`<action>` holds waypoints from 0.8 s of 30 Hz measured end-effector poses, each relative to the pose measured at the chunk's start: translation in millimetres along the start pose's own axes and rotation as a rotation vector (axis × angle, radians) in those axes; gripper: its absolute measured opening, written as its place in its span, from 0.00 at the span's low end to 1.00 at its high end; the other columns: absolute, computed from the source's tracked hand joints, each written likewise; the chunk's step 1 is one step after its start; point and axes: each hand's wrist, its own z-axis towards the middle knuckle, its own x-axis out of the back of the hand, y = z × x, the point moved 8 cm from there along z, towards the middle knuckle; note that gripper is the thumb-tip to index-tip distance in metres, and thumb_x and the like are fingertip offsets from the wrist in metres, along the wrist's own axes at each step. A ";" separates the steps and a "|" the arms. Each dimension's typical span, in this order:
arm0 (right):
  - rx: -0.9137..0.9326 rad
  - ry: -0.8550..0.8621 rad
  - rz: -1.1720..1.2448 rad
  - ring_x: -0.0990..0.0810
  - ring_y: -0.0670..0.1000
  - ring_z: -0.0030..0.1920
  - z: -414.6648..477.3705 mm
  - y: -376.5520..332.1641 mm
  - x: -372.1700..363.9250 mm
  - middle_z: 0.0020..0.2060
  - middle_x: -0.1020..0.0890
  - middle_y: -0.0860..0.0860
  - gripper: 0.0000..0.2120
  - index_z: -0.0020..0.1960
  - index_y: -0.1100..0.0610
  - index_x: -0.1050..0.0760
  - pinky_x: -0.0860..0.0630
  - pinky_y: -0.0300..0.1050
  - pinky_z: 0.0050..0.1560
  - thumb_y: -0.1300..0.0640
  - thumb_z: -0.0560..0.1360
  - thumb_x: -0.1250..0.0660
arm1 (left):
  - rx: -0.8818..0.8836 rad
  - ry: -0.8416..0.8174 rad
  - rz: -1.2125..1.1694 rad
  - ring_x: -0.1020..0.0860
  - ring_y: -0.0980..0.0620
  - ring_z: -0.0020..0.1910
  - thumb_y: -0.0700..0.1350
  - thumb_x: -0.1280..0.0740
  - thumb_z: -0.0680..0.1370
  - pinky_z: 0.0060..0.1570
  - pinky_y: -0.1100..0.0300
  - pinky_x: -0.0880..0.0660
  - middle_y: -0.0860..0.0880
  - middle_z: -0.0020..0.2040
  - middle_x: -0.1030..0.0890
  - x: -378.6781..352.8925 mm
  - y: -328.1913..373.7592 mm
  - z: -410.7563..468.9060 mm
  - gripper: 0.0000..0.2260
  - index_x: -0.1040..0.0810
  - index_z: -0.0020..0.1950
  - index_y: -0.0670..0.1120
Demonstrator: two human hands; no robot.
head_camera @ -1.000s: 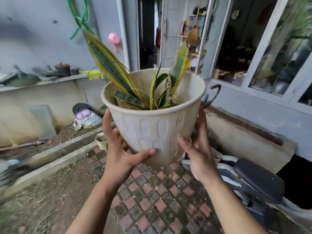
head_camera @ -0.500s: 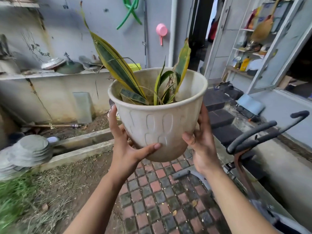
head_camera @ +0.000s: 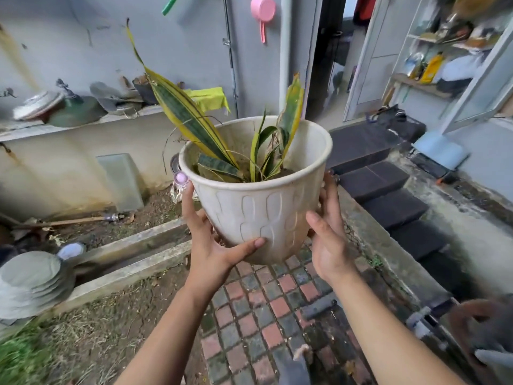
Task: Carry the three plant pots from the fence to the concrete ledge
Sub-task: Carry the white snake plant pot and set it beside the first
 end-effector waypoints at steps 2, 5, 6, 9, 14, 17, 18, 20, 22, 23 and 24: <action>0.000 -0.010 0.015 0.23 0.43 0.73 37.0 32.9 12.2 0.73 0.22 0.39 0.33 0.79 0.37 0.34 0.23 0.37 0.67 0.57 0.77 0.35 | -0.002 0.009 0.030 0.23 0.54 0.72 0.50 0.15 0.59 0.75 0.37 0.26 0.58 0.70 0.28 -11.3 -24.7 36.7 0.64 0.56 0.83 0.59; -0.014 -0.041 0.024 0.23 0.46 0.73 99.2 86.5 30.5 0.75 0.23 0.44 0.34 0.81 0.42 0.35 0.23 0.41 0.68 0.57 0.76 0.35 | 0.012 0.060 0.075 0.25 0.55 0.73 0.50 0.16 0.60 0.75 0.36 0.27 0.61 0.70 0.29 -20.9 -68.5 94.2 0.61 0.55 0.80 0.63; -0.028 -0.044 0.029 0.23 0.47 0.74 117.9 104.9 38.3 0.75 0.24 0.46 0.35 0.81 0.43 0.35 0.23 0.42 0.69 0.57 0.76 0.34 | 0.032 0.065 0.079 0.26 0.52 0.75 0.49 0.15 0.60 0.75 0.34 0.28 0.58 0.71 0.29 -22.8 -85.8 113.6 0.61 0.55 0.79 0.64; -0.113 -0.007 0.063 0.25 0.51 0.76 165.9 163.2 64.4 0.79 0.28 0.51 0.39 0.83 0.42 0.37 0.23 0.49 0.71 0.56 0.74 0.32 | 0.087 0.052 0.092 0.26 0.46 0.76 0.46 0.13 0.59 0.75 0.33 0.28 0.51 0.72 0.30 -25.5 -137.5 168.7 0.62 0.54 0.78 0.67; -0.228 0.035 0.022 0.25 0.48 0.76 223.6 268.4 88.4 0.77 0.25 0.42 0.40 0.83 0.45 0.39 0.24 0.45 0.70 0.57 0.74 0.31 | 0.139 0.030 0.108 0.26 0.43 0.76 0.39 0.14 0.59 0.75 0.36 0.28 0.42 0.74 0.31 -30.8 -233.6 241.8 0.63 0.54 0.75 0.69; -0.213 0.031 -0.021 0.27 0.49 0.78 248.6 334.3 99.6 0.79 0.26 0.43 0.44 0.86 0.51 0.46 0.26 0.49 0.74 0.57 0.74 0.31 | 0.160 0.032 0.073 0.25 0.48 0.75 0.38 0.15 0.59 0.75 0.44 0.26 0.44 0.73 0.30 -29.2 -306.3 273.6 0.61 0.52 0.76 0.66; -0.202 0.027 -0.029 0.27 0.50 0.79 255.5 358.1 102.9 0.79 0.27 0.43 0.44 0.86 0.53 0.47 0.27 0.52 0.76 0.57 0.74 0.32 | 0.160 0.030 0.070 0.24 0.52 0.73 0.38 0.15 0.59 0.75 0.50 0.25 0.46 0.71 0.30 -27.7 -333.4 284.6 0.60 0.51 0.76 0.65; -0.187 0.013 -0.037 0.27 0.49 0.79 264.9 412.1 111.0 0.79 0.26 0.42 0.43 0.85 0.52 0.47 0.32 0.60 0.80 0.57 0.75 0.32 | 0.145 0.023 0.062 0.24 0.54 0.71 0.37 0.15 0.59 0.73 0.58 0.25 0.48 0.68 0.29 -25.6 -392.3 303.6 0.59 0.50 0.77 0.60; -0.169 0.011 -0.046 0.27 0.49 0.78 269.6 470.4 120.6 0.77 0.24 0.40 0.41 0.84 0.49 0.46 0.34 0.64 0.80 0.58 0.75 0.34 | 0.125 0.012 0.050 0.24 0.44 0.73 0.36 0.16 0.60 0.74 0.49 0.24 0.46 0.68 0.29 -23.1 -456.2 317.6 0.59 0.51 0.77 0.58; -0.170 0.014 -0.042 0.27 0.48 0.78 269.4 501.9 126.9 0.76 0.24 0.39 0.41 0.84 0.48 0.47 0.33 0.62 0.80 0.58 0.75 0.34 | 0.110 0.003 0.045 0.25 0.41 0.74 0.36 0.16 0.60 0.74 0.44 0.24 0.46 0.68 0.29 -22.6 -488.9 322.8 0.59 0.51 0.77 0.57; -0.179 0.011 -0.033 0.27 0.47 0.78 267.7 533.6 133.7 0.75 0.24 0.38 0.41 0.84 0.48 0.48 0.30 0.59 0.79 0.58 0.75 0.35 | 0.097 -0.007 0.042 0.25 0.40 0.74 0.36 0.15 0.60 0.73 0.41 0.24 0.44 0.69 0.29 -23.1 -520.7 326.0 0.59 0.52 0.78 0.57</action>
